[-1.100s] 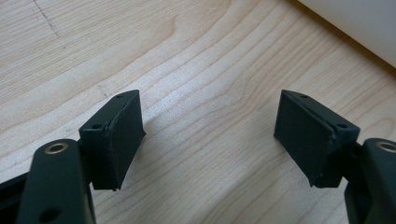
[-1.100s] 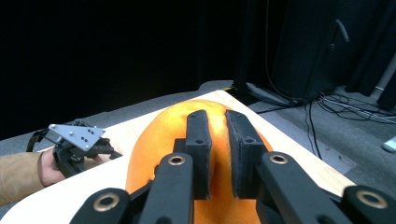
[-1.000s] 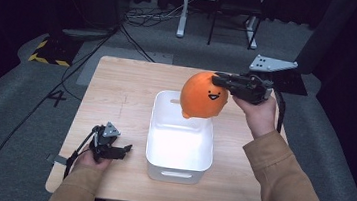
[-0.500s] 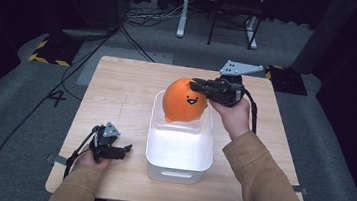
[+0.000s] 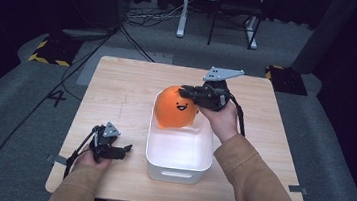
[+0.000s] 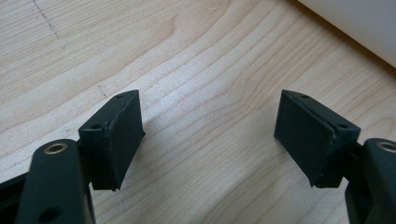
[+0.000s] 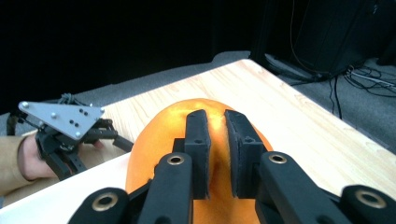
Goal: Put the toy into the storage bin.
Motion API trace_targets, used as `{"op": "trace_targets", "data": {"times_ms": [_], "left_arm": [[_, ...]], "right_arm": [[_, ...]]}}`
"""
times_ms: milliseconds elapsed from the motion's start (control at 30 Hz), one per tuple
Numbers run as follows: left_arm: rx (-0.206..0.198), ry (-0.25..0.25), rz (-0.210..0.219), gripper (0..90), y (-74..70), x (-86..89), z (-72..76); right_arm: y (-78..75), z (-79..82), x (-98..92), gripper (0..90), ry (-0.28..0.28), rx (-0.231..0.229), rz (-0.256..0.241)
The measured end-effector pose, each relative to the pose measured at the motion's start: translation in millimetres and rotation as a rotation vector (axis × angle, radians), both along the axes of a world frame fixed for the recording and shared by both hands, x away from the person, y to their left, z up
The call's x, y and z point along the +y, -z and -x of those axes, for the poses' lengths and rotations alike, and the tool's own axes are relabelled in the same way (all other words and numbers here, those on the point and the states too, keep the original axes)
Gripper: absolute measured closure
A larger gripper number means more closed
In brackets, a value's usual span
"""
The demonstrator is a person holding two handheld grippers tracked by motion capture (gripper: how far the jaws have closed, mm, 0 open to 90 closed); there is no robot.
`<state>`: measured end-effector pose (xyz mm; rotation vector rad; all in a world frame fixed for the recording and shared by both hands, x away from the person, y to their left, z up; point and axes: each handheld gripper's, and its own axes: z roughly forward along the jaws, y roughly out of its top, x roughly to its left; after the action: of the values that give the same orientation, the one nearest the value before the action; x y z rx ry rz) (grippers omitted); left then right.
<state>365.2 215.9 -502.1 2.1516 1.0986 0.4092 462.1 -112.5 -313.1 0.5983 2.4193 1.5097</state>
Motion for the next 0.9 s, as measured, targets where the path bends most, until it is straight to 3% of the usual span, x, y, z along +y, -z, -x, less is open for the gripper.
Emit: {"op": "trace_targets", "data": {"times_ms": [133,333,733,900], "left_arm": [[-0.008,0.001,-0.005,23.7,0.0,0.1,-0.4],[-0.011,0.0,-0.009,23.6,-0.2,0.3,-0.5],[-0.009,0.001,-0.008,23.5,-0.4,0.3,-0.6],[-0.009,0.0,-0.006,23.5,-0.3,0.2,-0.5]], "right_arm": [[8.2,1.6,6.0,79.9,-0.003,-0.01,0.025],[16.0,0.0,9.1,79.8,-0.003,0.01,0.037],[31.9,-0.2,17.7,79.5,-0.007,0.004,0.13],[38.7,-1.7,20.4,79.2,-0.012,0.021,0.17]]}}
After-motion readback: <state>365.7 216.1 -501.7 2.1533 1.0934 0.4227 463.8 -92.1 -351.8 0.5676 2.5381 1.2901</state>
